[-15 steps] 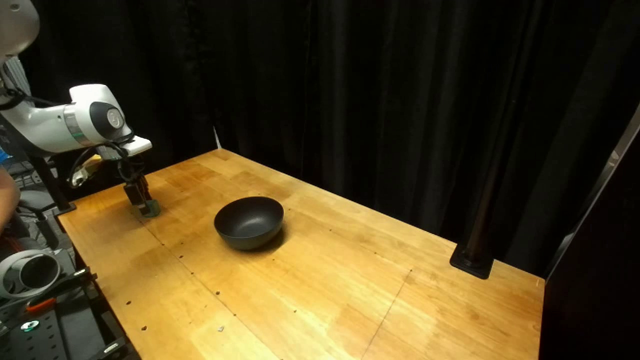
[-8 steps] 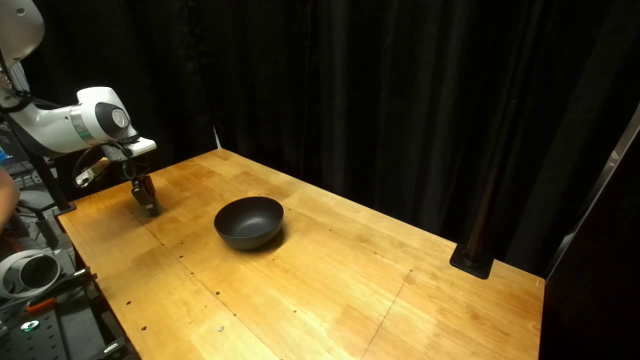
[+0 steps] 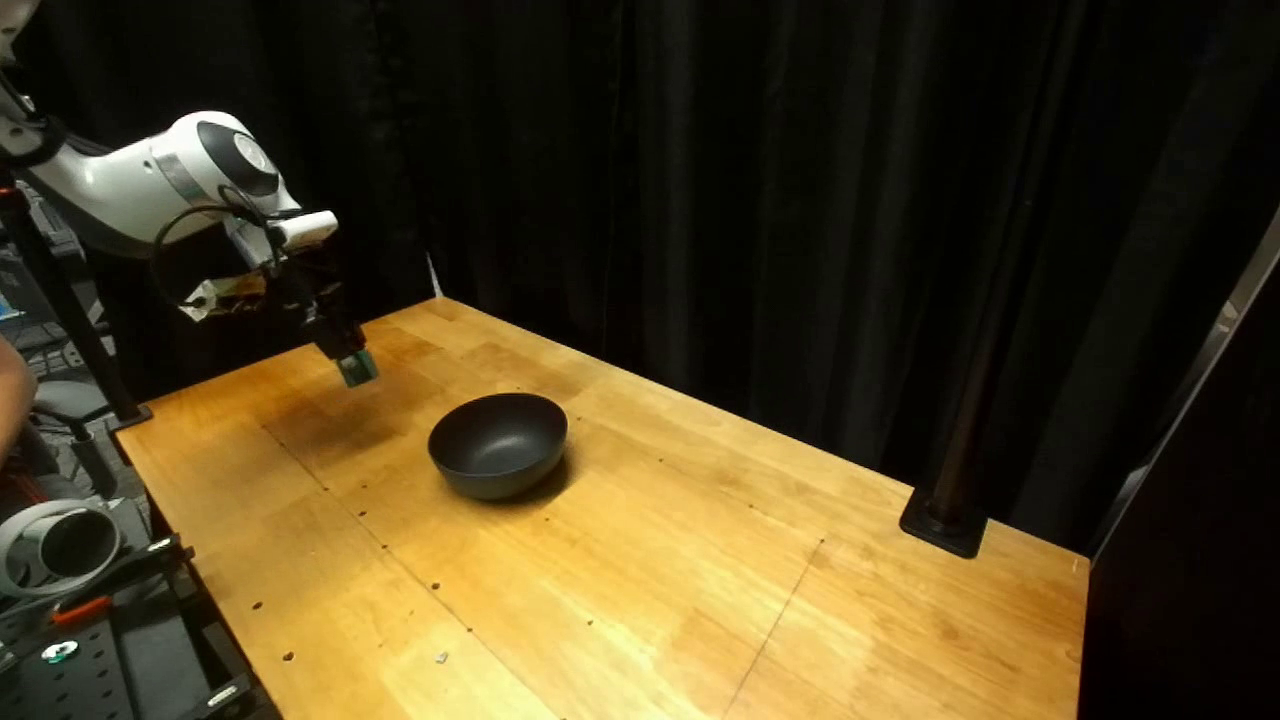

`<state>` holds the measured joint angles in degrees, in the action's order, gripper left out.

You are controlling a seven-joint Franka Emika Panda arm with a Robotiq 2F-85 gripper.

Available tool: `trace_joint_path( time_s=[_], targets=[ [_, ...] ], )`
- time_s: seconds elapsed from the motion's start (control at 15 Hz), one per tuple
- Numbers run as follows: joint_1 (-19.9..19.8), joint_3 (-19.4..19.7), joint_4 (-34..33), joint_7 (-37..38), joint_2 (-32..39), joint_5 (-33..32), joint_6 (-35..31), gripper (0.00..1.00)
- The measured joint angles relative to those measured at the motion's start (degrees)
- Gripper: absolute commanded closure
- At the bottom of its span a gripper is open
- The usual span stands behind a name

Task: Put the green object into the black bowl.

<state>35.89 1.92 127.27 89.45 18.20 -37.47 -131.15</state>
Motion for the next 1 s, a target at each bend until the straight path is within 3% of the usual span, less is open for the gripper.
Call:
trace_joint_path(
  time_s=[0.4, 0.47, 0.6, 0.87, 1.0],
  targets=[
    [-9.4, -0.4, -0.3, 9.3, -1.2, -10.3, 1.8, 0.85],
    [-11.1, -0.5, -0.4, 10.4, -1.1, -11.3, 2.0, 0.45],
    [-14.0, -0.5, -0.5, 11.6, -0.8, -12.2, 2.2, 0.36],
    [-18.4, -2.2, -0.4, 11.7, -1.0, -12.2, 2.2, 0.04],
    [-19.9, -3.9, 0.4, 9.6, -2.7, -10.3, 1.4, 0.0]
  ],
)
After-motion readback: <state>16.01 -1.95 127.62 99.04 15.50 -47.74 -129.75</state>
